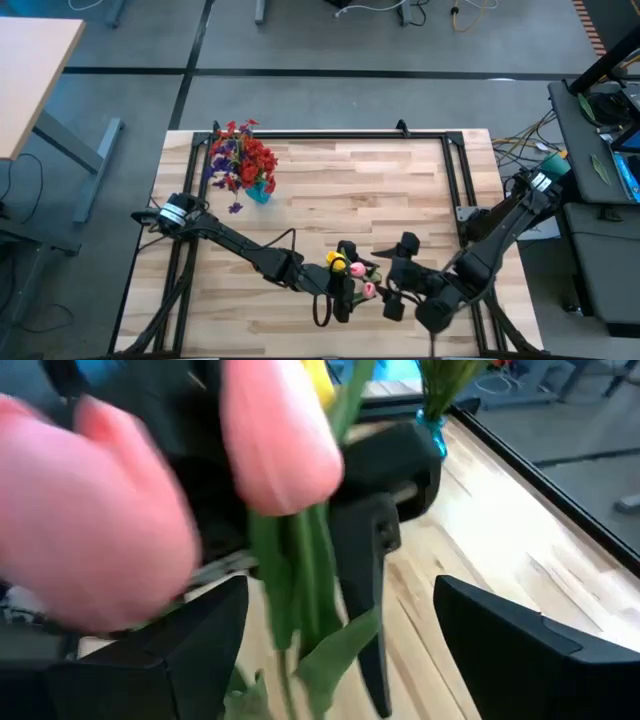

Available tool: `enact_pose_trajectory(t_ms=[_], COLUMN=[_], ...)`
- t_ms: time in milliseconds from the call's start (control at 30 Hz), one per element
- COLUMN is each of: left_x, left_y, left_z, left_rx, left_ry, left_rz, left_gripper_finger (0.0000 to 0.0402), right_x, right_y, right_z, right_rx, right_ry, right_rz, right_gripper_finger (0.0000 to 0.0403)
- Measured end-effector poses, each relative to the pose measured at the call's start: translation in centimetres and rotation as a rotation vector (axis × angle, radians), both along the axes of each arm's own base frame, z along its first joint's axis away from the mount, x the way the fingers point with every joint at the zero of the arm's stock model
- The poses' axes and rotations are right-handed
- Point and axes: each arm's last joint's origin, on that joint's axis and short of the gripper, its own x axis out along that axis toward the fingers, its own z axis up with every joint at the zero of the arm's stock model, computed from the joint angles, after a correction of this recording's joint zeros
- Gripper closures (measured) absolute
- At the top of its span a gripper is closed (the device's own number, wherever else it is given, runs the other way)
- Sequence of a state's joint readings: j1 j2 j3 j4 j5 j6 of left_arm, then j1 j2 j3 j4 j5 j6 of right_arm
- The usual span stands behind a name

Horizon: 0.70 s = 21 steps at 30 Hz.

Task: Sort flowers into vase by color
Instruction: Put the pink tulip into the transparent vase

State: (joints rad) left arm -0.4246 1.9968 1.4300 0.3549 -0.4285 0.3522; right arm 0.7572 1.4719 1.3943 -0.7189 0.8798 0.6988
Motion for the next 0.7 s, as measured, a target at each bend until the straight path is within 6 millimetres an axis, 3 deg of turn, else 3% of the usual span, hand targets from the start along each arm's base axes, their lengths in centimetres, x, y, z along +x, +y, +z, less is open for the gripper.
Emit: enact_pose_trajectory(t_ms=[267, 700], left_x=[0.1, 0.4], left_y=[0.2, 0.7], left_z=[0.1, 0.7], left_rx=[-0.026, -0.081], left_ry=[-0.013, -0.074], left_rz=[0.016, 0.017], left_gripper_finger=[0.0065, 0.0065], right_x=[1.3, 2.7], right_y=[-0.8, -2.0], right_z=[-0.7, -0.9], right_rx=[-0.016, 0.007], right_ry=[0.035, 0.058], right_rz=[-0.018, 0.028], right_gripper_finger=[0.0072, 0.0077])
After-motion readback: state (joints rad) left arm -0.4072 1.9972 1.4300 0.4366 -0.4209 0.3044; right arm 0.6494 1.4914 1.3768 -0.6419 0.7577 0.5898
